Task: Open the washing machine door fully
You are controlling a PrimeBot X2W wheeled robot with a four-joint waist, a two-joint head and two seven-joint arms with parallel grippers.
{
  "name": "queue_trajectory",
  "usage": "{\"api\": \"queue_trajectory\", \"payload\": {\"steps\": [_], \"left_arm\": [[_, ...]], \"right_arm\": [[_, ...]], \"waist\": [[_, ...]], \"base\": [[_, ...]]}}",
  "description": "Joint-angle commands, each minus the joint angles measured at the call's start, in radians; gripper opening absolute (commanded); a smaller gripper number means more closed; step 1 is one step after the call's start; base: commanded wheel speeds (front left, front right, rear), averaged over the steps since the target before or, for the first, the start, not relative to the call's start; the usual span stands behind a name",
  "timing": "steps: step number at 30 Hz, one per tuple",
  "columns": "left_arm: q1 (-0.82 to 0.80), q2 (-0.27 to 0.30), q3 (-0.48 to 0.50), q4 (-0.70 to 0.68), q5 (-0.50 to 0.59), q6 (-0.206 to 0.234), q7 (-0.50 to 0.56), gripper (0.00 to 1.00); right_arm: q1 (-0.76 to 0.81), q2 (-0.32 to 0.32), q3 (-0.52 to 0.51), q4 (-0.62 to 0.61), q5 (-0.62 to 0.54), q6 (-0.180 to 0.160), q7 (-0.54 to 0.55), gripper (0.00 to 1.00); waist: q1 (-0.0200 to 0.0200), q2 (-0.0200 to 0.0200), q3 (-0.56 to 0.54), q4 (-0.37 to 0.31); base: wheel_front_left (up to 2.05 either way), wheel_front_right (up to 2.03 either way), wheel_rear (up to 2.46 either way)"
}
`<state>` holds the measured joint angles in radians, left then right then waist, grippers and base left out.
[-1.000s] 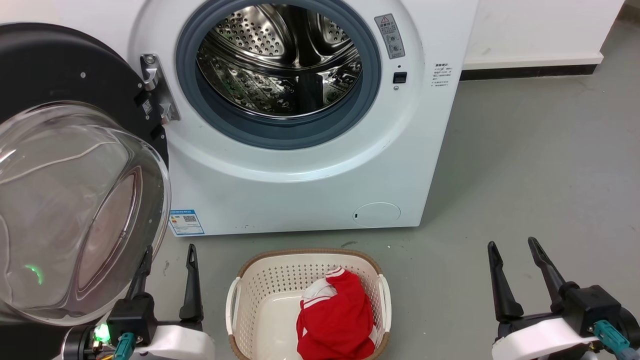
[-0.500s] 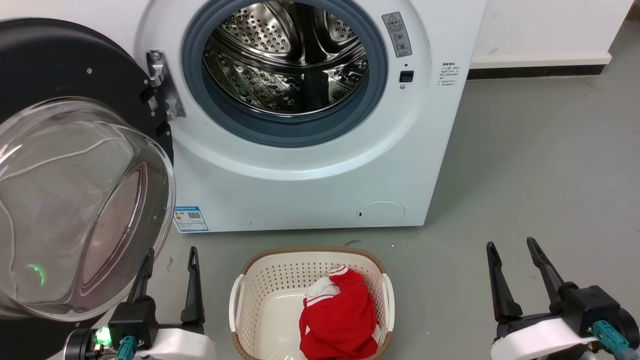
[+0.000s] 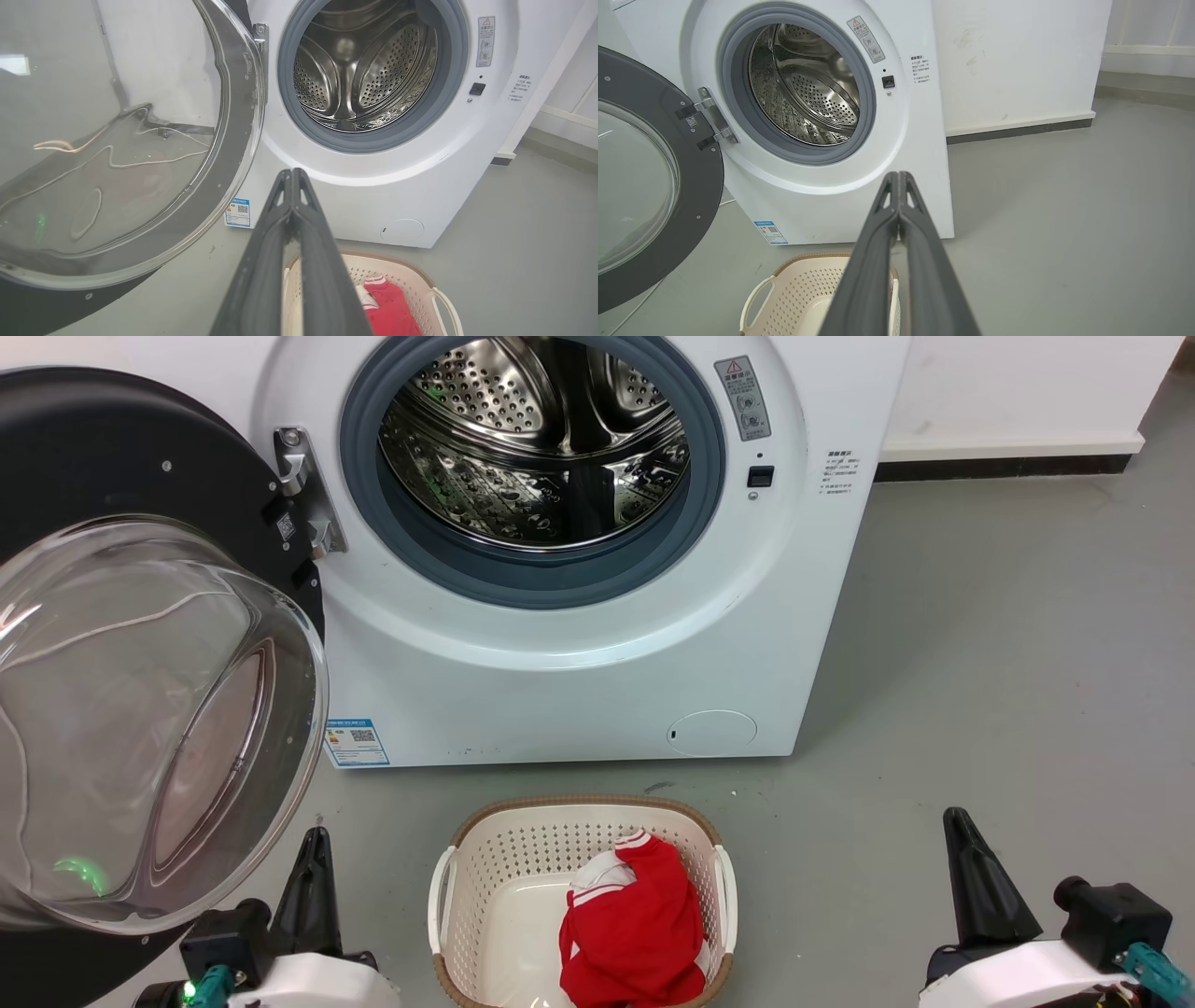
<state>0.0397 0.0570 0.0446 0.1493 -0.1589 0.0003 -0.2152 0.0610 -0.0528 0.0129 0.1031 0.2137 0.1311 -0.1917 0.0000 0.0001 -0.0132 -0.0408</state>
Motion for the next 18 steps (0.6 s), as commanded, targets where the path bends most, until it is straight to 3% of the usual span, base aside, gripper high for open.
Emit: {"api": "queue_trajectory", "payload": {"steps": [1, 18], "left_arm": [[-0.029, 0.004, 0.007, -0.011, -0.043, -0.004, 0.008, 0.0], [-0.05, 0.002, 0.012, 0.002, -0.367, -0.034, 0.072, 0.0]], "right_arm": [[-0.025, -0.007, -0.002, -0.01, 0.045, 0.0, 0.006, 0.0], [-0.062, -0.022, -0.009, 0.026, 0.372, 0.0, 0.057, 0.0]], "waist": [[0.0, -0.0001, 0.0, 0.0], [0.0, -0.0001, 0.002, 0.006]], "base": [[0.0, 0.0, 0.0], [0.0, 0.0, 0.0]]}}
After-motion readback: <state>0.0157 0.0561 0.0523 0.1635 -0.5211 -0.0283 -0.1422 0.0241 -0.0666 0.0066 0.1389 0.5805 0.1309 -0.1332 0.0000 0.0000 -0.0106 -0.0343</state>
